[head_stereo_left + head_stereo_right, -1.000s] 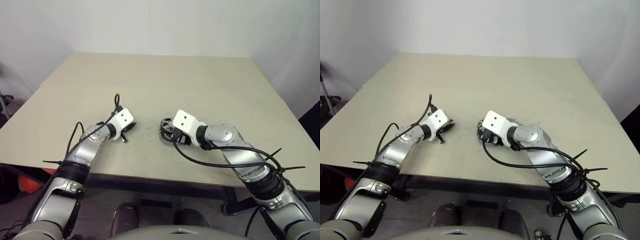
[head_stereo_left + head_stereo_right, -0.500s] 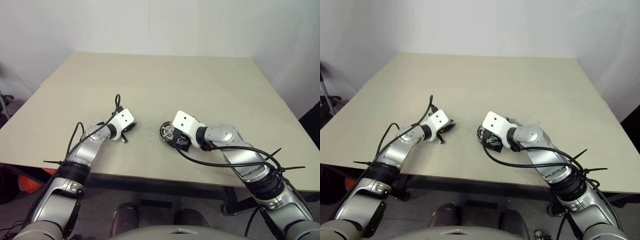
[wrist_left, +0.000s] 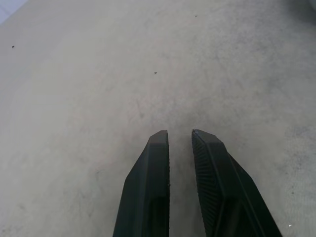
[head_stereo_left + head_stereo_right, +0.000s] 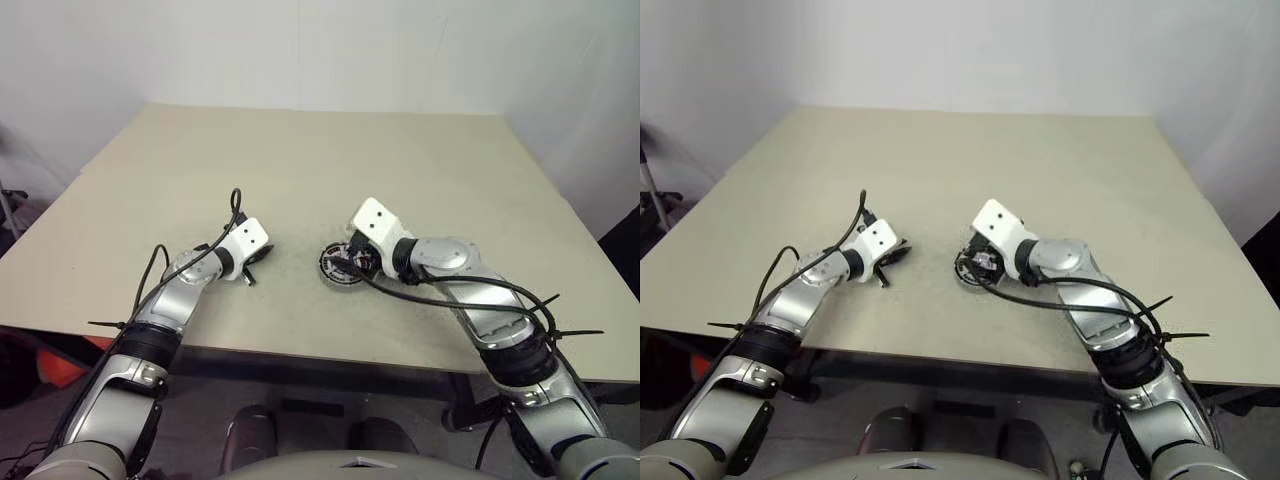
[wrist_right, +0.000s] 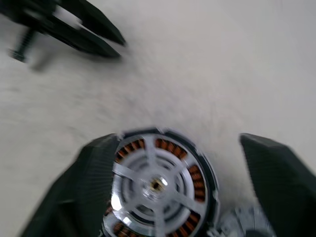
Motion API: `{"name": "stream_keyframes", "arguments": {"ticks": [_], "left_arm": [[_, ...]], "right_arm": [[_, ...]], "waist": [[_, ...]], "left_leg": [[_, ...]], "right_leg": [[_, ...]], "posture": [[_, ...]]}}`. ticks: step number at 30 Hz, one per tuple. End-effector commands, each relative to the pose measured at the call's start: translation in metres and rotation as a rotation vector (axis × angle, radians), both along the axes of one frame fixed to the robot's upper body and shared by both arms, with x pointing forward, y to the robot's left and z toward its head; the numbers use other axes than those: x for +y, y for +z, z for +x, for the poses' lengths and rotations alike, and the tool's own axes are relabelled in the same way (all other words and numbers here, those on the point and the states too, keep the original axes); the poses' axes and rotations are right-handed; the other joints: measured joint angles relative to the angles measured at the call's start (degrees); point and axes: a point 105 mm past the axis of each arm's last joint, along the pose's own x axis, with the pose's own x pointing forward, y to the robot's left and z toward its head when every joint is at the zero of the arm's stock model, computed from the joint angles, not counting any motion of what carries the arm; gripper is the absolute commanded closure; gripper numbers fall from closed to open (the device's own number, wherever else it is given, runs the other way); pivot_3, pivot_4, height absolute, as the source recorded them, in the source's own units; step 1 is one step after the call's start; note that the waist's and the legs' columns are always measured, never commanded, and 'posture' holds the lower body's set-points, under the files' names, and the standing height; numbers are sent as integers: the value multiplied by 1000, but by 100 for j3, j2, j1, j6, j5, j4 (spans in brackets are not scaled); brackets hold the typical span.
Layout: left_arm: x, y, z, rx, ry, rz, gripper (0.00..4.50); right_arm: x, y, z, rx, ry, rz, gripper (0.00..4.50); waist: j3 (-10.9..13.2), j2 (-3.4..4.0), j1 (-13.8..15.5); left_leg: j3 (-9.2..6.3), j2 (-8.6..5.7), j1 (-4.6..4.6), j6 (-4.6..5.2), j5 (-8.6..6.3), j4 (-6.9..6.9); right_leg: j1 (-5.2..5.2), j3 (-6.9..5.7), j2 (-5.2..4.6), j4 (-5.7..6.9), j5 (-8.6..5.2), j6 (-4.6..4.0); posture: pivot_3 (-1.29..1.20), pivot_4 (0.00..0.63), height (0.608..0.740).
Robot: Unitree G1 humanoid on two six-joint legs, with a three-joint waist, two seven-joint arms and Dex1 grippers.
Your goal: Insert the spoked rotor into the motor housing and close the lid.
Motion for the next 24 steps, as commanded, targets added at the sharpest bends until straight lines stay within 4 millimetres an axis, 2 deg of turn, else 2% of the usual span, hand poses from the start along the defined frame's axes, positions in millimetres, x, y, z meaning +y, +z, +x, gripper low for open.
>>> {"name": "stream_keyframes", "arguments": {"ticks": [1, 3, 12, 14, 20, 24], "left_arm": [[-1, 14, 3, -54, -2, -10, 3669], [0, 14, 2, -53, 1, -10, 3669], [3, 13, 2, -54, 11, -3, 3669], [3, 14, 2, -54, 9, -4, 3669], [2, 15, 2, -58, 6, -5, 3669], [6, 16, 4, -62, 18, -2, 3669]], "right_arm": [[1, 1, 0, -3, 16, 15, 1648], [4, 0, -4, 3, 43, 7, 2386], [10, 1, -6, 25, 66, 21, 2386], [10, -7, -2, 60, 38, 44, 2386], [-9, -54, 3, 192, -66, 1, 2386], [-3, -40, -1, 169, -31, 50, 2386]], "waist": [[0, 0, 1], [0, 0, 0], [0, 0, 0], [0, 0, -2], [-3, -1, 2], [-3, -1, 7]], "left_leg": [[0, 0, 0, 0, 0, 0], [0, 1, 0, 1, -1, -1], [0, 1, 1, -1, 0, 0], [-1, 1, 2, -1, 1, 0], [0, -2, 6, -1, 0, 0], [-2, -3, 54, 5, -3, -1]], "right_leg": [[0, -1, 0, 0, 0, 0], [-1, -1, 0, 0, 0, 0], [2, -1, 0, 0, 0, 0], [2, -1, 0, 0, 0, 0], [9, -1, -2, 0, 0, 0], [57, -3, -4, -6, -4, 3]], "posture": [[0, 0, 740], [0, 0, 740], [0, 0, 740], [0, 0, 740], [0, 0, 740], [0, 0, 740]]}}
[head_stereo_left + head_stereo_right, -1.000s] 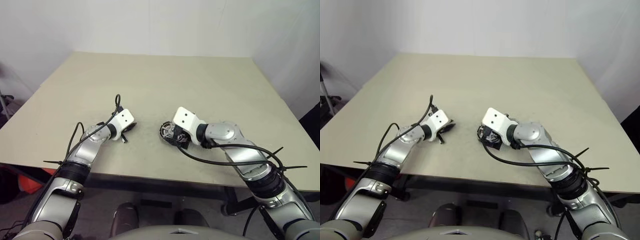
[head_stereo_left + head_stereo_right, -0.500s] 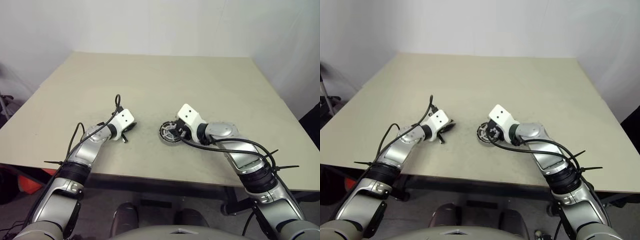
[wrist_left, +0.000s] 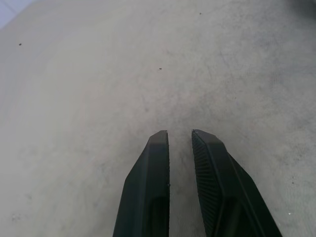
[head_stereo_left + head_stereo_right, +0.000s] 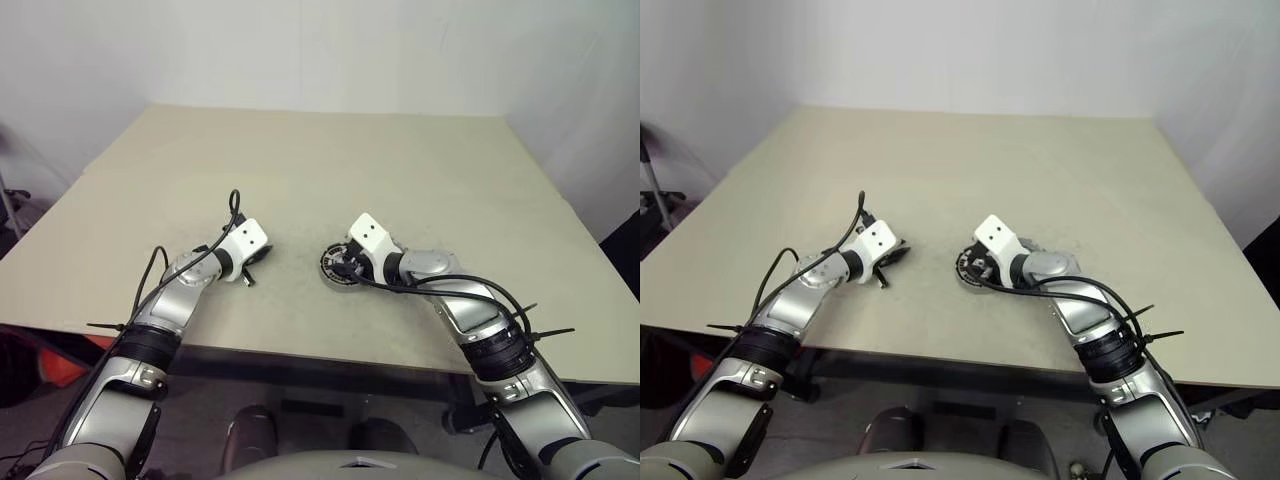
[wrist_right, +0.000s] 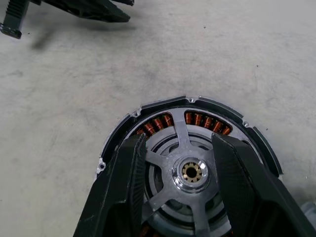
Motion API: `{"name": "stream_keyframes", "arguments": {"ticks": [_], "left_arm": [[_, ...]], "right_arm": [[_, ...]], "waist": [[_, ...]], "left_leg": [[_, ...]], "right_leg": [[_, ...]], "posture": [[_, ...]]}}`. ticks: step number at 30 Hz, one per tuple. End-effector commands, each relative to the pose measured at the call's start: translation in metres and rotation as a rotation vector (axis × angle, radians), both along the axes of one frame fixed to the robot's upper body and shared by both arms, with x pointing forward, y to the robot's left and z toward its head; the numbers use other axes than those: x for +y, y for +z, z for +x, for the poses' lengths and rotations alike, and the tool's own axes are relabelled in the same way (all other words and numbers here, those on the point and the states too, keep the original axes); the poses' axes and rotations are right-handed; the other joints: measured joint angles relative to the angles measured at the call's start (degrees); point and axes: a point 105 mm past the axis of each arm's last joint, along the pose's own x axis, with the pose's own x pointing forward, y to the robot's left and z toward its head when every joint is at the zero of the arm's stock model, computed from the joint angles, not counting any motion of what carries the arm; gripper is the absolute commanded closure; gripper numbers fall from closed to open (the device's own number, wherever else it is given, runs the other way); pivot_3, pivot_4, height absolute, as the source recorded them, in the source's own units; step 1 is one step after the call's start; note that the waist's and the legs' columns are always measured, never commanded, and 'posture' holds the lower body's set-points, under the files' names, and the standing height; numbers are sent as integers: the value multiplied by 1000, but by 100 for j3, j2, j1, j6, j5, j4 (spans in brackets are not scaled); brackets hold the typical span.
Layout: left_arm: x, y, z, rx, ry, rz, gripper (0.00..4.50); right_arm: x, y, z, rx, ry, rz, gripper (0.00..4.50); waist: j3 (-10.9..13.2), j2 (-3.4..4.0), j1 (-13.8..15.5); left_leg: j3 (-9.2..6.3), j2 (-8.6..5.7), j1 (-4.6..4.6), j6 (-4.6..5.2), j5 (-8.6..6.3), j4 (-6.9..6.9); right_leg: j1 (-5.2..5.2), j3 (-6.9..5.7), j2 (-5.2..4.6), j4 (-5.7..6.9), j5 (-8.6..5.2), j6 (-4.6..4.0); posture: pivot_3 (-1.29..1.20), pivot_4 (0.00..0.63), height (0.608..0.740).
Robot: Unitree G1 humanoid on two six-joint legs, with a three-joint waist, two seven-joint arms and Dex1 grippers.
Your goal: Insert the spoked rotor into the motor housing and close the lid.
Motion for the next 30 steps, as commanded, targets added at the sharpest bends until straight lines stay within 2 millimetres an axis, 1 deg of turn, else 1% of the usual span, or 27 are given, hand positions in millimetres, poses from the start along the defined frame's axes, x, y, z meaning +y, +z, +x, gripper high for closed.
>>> {"name": "stream_keyframes", "arguments": {"ticks": [1, 3, 5, 6, 7, 8, 10, 12, 13, 14, 17, 20, 21, 23, 26, 28, 30], "left_arm": [[4, 18, 6, -61, 10, -5, 3669], [4, 17, 6, -61, 12, -5, 3669], [3, 17, 6, -61, 12, -8, 3669], [2, 18, 6, -62, 11, -12, 3669], [0, 18, 6, -64, 10, -17, 3669], [-1, 18, 6, -66, 11, -23, 3669], [-4, 19, 7, -69, 11, -32, 3669], [-8, 18, 6, -69, 8, -42, 3669], [-10, 18, 6, -68, 6, -48, 3669], [-12, 17, 5, -66, 5, -54, 3669], [-16, 15, 4, -62, 4, -62, 3669], [-18, 13, 4, -60, 2, -68, 3669], [-19, 13, 4, -60, 1, -69, 3669], [-18, 13, 5, -58, 1, -70, 3669], [-18, 12, 6, -56, 1, -70, 3669], [-20, 10, 5, -51, -10, -69, 3669], [-22, 9, 4, -50, -18, -69, 3669]], "right_arm": [[-8, 5, -1, 1, -24, 7, 2386], [-7, 19, 2, -35, -25, 50, 2386], [-8, 36, 4, -59, -39, 105, 2386], [-11, 47, 6, -71, -58, 133, 2386], [-16, 54, 7, -69, -80, 151, 2386], [-22, 56, 8, -83, -99, 130, 2386], [-35, 53, 8, -109, -121, 50, 2386], [-52, 41, 1, -137, -97, -122, 2386], [-59, 39, -4, -151, -78, -186, 2386], [-63, 40, -8, -146, -77, -194, 2386], [-73, 50, -10, -93, -162, -80, 2386], [-87, 52, -12, 37, -323, 104, 2386], [-91, 52, -15, 78, -362, 157, 2223], [-94, 50, -27, 155, -390, 232, 1808], [-103, 43, -37, 305, -513, 408, 807], [-108, 36, -36, 378, -573, 581, 92], [-112, 33, -33, 402, -626, 685, 39]], "waist": [[0, 0, 0], [0, 0, -1], [0, 0, -3], [1, 1, -4], [1, 1, -4], [1, 1, -4], [0, 0, 5], [0, 0, 32], [0, 0, 59], [1, 0, 68], [1, 4, 18], [1, 3, -7], [1, 3, -5], [0, 4, 9], [0, 4, 19], [0, 4, 20], [-1, 7, 20]], "left_leg": [[-1, 0, 6, 5, -3, 0], [-1, 0, 5, 5, -3, 0], [-1, 0, 2, 4, -2, -1], [-1, 0, 1, 3, -2, -1], [-1, 0, -3, 1, -1, -2], [-1, 0, -7, -2, 1, -2], [-1, 0, -11, -3, 2, -3], [-1, -1, -12, 2, -1, -3], [-1, -3, -15, 5, -3, -5], [-1, -4, -15, 8, -5, -6], [1, -2, -14, 8, -5, -15], [1, 1, -11, 5, -3, -16], [1, 1, -9, 5, -2, -16], [1, -4, -10, 4, -2, -16], [0, -5, -9, 4, -2, -16], [1, -5, -8, 3, -1, -17], [1, -6, -7, 2, 0, -18]], "right_leg": [[6, 0, -1, 0, -1, 3], [5, 1, -1, 0, -14, 24], [0, 1, 0, 2, -12, 21], [-1, 1, 0, 2, -7, 13], [-4, 1, 0, 2, 0, 2], [-8, 1, 0, 2, 0, 1], [-10, 1, 1, 1, 0, 1], [-8, 0, 1, -5, -1, 2], [-7, -1, 0, -11, -2, 5], [-4, -1, -1, -18, -5, 8], [-9, 1, 1, -23, -5, 9], [-11, 2, 4, -17, -5, 8], [-9, 1, 4, -17, -5, 7], [-9, 2, 1, -15, -5, 7], [-7, 2, 0, -17, -5, 7], [-9, 2, 0, -15, -5, 6], [-9, 2, 0, -14, -6, 6]], "posture": [[0, 0, 740], [0, 0, 740], [0, 0, 740], [0, 0, 740], [0, 0, 740], [0, 0, 740], [0, 0, 740], [0, 0, 740], [0, 0, 740], [0, 0, 740], [0, 0, 740], [0, 0, 740], [0, 0, 740], [0, 0, 740], [0, 0, 740], [0, 0, 740], [0, 0, 740]]}}
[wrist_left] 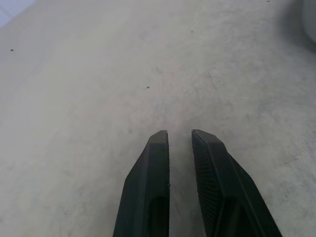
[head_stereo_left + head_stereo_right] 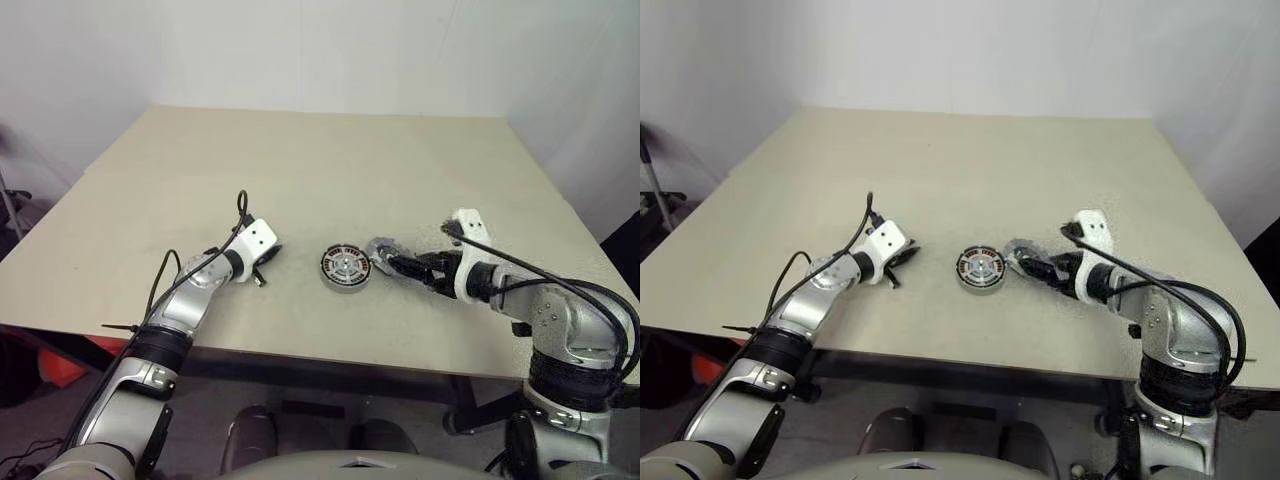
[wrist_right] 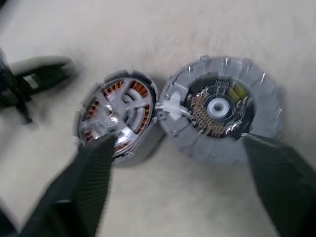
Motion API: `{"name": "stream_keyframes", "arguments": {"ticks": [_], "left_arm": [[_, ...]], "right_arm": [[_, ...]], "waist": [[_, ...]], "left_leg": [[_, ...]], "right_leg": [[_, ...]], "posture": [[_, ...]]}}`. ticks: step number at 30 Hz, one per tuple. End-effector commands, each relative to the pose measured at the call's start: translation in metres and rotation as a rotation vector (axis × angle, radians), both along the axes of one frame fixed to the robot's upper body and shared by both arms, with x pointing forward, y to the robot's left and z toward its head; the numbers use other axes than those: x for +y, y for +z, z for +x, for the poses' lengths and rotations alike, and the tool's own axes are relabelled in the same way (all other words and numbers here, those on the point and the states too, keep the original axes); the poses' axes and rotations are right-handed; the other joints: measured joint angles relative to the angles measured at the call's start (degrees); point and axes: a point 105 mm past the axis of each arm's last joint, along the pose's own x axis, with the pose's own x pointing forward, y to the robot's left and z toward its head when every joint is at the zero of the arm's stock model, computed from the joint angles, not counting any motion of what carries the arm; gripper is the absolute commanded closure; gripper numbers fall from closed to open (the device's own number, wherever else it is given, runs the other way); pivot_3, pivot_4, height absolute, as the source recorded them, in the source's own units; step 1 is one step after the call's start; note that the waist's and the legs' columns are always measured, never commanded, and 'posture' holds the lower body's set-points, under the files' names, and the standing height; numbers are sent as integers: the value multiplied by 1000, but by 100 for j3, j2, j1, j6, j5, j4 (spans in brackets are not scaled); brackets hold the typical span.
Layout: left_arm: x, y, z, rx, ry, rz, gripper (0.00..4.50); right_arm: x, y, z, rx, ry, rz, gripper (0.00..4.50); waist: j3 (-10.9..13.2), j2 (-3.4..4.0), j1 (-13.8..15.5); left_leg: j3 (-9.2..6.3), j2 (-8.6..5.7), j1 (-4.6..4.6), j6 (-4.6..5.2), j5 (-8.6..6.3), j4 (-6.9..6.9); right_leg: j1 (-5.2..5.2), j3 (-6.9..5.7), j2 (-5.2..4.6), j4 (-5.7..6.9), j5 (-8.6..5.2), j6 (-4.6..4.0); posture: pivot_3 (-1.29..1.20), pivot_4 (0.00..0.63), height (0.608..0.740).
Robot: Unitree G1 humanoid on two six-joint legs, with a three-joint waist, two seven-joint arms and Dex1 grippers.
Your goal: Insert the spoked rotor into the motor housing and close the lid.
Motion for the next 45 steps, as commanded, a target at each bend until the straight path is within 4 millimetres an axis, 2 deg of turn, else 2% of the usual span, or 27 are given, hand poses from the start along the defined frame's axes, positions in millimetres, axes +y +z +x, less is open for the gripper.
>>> {"name": "stream_keyframes", "arguments": {"ticks": [1, 3, 6, 12, 18, 25, 30, 38, 43, 45], "left_arm": [[-4, 14, 4, -54, -17, -11, 3669], [-4, 14, 4, -55, -18, -11, 3669], [-3, 14, 3, -52, -24, -4, 3669], [3, 14, 3, -51, -19, 17, 3669], [6, 14, 4, -52, -19, 28, 3669], [7, 14, 3, -48, -20, 34, 3669], [9, 16, 3, -50, -18, 39, 3669], [8, 14, -2, -46, -19, 41, 3669], [8, 13, -3, -43, -15, 40, 3669], [7, 14, -3, -42, -13, 40, 3669]], "right_arm": [[-13, 4, 7, 1, -124, 147, 39], [-21, -4, 12, 44, -229, 213, 39], [-29, -26, 12, 152, -369, 255, 39], [-22, -33, 11, 202, -418, 342, 39], [-4, -35, 9, 231, -358, 398, 39], [24, -20, 14, 213, -221, 482, 39], [22, -27, 25, 244, -251, 448, 39], [10, -37, 44, 184, -360, 339, 39], [21, -25, 58, 101, -327, 368, 39], [31, -23, 64, 72, -298, 361, 39]], "waist": [[-1, 2, -1], [-1, 4, -11], [-2, 4, -13], [-5, 8, -22], [-5, 9, -29], [-6, 15, -31], [-6, 15, 1], [-7, 12, -4], [-7, 11, -7], [-7, 11, -9]], "left_leg": [[1, -2, 0, -1, 1, 0], [2, -3, 3, -4, 2, -1], [4, -4, 10, -25, 14, -20], [4, -11, 29, -82, 49, -95], [3, -11, 29, -84, 50, -97], [5, -11, 14, -94, 56, -117], [4, -15, -2, -95, 56, -118], [4, -14, 13, -105, 62, -117], [3, -14, 15, -131, 78, -117], [3, -14, 13, -133, 79, -117]], "right_leg": [[-2, 1, -3, 1, 0, 0], [-2, 2, -4, 4, 0, 0], [-4, 2, -4, 4, -1, 1], [-15, -2, -4, -1, -8, -9], [-16, -2, -4, -2, -31, 28], [-38, -2, -1, -4, -33, 25], [-44, -3, -3, -14, -13, -7], [-28, -3, -4, -14, -32, 30], [-25, -3, -7, -15, -33, 33], [-25, -3, -8, -15, -32, 34]], "posture": [[0, 0, 740], [0, 0, 740], [0, 0, 740], [0, 0, 740], [0, 0, 740], [0, 0, 740], [0, 0, 740], [0, 0, 740], [0, 0, 740], [0, 0, 740]]}}
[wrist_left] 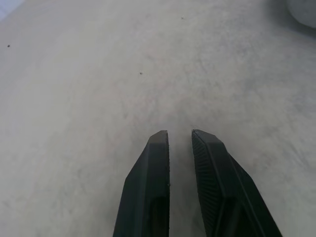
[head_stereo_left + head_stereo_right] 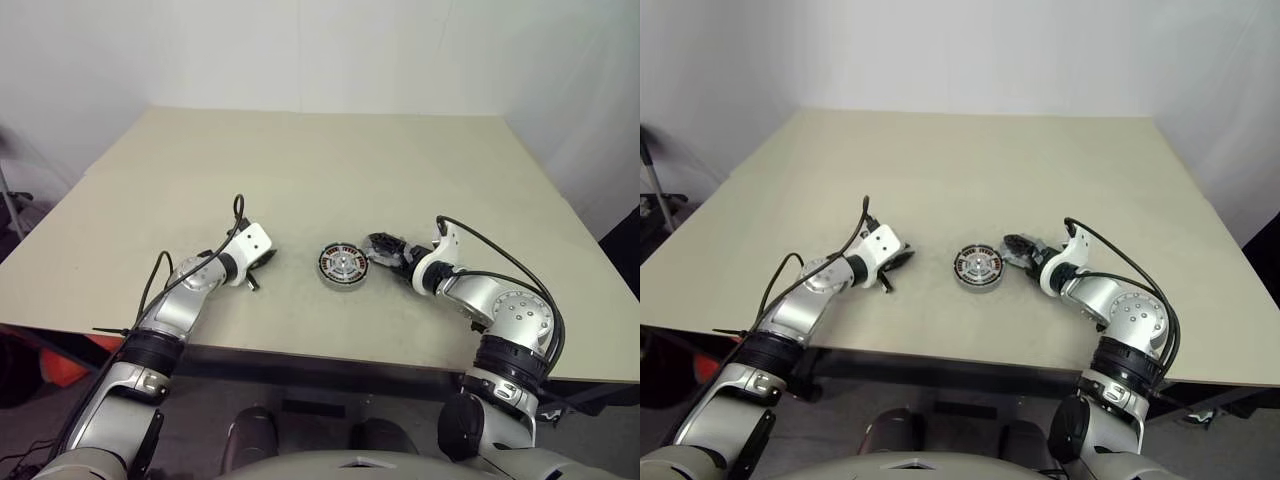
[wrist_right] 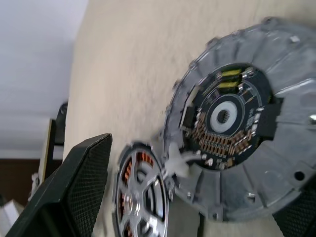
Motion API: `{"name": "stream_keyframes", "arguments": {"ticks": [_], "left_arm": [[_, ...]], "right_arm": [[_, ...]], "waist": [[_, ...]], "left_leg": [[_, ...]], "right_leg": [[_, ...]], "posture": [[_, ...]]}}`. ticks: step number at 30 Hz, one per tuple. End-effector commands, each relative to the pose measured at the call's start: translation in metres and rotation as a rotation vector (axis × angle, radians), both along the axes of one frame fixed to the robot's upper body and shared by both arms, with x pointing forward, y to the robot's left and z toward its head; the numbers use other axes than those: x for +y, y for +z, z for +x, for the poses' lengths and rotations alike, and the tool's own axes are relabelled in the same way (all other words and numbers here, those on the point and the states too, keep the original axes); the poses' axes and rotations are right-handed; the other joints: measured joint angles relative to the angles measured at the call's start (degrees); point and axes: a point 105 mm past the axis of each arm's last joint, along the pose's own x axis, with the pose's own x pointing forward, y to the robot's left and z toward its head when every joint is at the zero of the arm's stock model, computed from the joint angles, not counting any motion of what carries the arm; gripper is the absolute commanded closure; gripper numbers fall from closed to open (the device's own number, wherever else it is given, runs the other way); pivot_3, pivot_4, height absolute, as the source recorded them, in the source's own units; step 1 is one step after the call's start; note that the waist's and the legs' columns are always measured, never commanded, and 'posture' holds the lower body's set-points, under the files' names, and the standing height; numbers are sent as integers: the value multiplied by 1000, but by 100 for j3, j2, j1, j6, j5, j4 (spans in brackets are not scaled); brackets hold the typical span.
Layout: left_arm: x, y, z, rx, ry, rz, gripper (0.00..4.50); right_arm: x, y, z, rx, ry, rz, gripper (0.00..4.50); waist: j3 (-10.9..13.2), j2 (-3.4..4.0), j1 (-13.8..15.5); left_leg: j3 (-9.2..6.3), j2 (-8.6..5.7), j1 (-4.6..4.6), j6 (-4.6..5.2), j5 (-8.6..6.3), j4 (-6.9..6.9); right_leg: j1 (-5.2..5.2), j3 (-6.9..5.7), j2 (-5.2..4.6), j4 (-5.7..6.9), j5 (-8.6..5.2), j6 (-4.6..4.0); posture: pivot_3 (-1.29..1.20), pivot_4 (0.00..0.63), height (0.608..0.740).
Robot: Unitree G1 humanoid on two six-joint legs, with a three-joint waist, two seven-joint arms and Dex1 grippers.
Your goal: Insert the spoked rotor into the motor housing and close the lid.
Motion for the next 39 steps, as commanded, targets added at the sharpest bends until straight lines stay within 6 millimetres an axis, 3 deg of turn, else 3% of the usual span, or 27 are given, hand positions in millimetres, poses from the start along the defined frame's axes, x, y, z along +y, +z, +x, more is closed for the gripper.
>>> {"name": "stream_keyframes", "arguments": {"ticks": [1, 6, 9, 14, 27, 39], "left_arm": [[-3, 16, 4, -56, -9, -1, 3669], [-1, 16, 5, -57, -4, 8, 3669], [2, 15, 4, -54, 1, 13, 3669], [0, 12, 2, -49, -4, 19, 3669], [4, 13, 4, -51, 9, 23, 3669], [4, 14, 7, -56, 11, 27, 3669]], "right_arm": [[12, 13, 14, -91, 18, -21, 39], [39, 41, 15, -223, 118, 56, 39], [54, 71, 2, -366, 242, 111, 39], [65, 86, -13, -459, 381, 97, 39], [72, 70, -12, -491, 429, -191, 39], [74, 81, -10, -570, 435, -319, 39]], "waist": [[0, 0, -4], [0, 0, -27], [0, 1, -7], [0, 0, 10], [0, 0, -5], [0, 0, 4]], "left_leg": [[0, 0, 0, 0, 0, 0], [-1, 2, -19, -9, 6, 0], [1, 2, -41, 16, -8, 0], [3, 4, -55, 49, -27, 1], [6, 8, -55, 42, -23, 8], [6, 7, -56, 43, -23, 12]], "right_leg": [[-1, 0, 0, 0, 0, 0], [-27, 0, 2, 12, 3, -3], [-43, -8, 7, 18, 27, -50], [-51, -20, 10, 13, 34, -37], [-46, -20, 10, 3, 23, -54], [-44, -20, 11, 3, 23, -54]], "posture": [[0, 0, 740], [0, 0, 740], [0, 0, 740], [0, 0, 740], [0, 0, 740], [0, 0, 740]]}}
